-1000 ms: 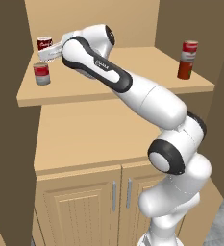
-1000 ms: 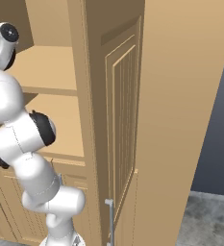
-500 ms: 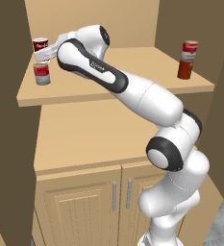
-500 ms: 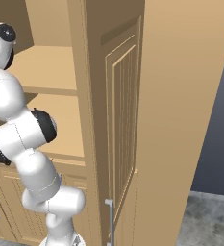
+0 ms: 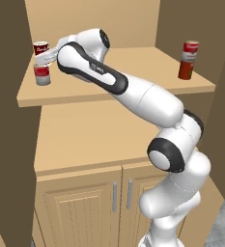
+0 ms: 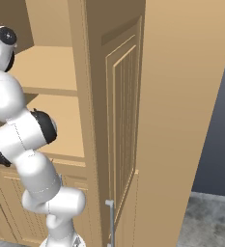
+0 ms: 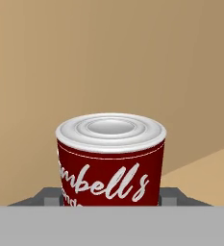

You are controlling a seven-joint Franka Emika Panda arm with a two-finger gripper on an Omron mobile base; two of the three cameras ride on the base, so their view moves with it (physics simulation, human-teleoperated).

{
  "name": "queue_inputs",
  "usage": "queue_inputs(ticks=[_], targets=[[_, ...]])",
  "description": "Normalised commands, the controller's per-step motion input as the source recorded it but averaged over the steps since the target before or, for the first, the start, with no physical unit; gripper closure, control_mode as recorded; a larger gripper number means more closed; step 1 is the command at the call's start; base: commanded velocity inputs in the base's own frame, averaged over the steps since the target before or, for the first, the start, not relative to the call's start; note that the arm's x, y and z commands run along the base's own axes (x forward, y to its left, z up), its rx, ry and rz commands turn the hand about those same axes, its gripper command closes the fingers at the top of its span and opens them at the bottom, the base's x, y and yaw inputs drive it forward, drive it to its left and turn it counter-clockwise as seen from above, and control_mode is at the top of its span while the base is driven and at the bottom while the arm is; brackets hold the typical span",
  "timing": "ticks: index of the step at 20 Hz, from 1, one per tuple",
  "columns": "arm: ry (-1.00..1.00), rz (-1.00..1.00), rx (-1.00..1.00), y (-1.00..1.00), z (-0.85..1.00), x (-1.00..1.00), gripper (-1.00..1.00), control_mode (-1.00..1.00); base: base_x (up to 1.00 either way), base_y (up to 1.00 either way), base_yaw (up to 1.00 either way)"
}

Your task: Stack two cans on top of the other two cans in the cabinet.

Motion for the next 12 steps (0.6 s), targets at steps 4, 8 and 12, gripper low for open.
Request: queue_inputs(ticks=[4, 8, 12], targets=[[0.00, 0.00, 0.00, 0.04, -0.04, 0.01, 1.00, -1.00, 0.00, 0.00, 0.00], [0.00, 0.00, 0.00, 0.12, 0.00, 0.03, 1.00, -1.00, 0.00, 0.00, 0.00], [0.00, 0.00, 0.00, 0.16, 0.01, 0.08, 1.00, -1.00, 0.00, 0.00, 0.00]])
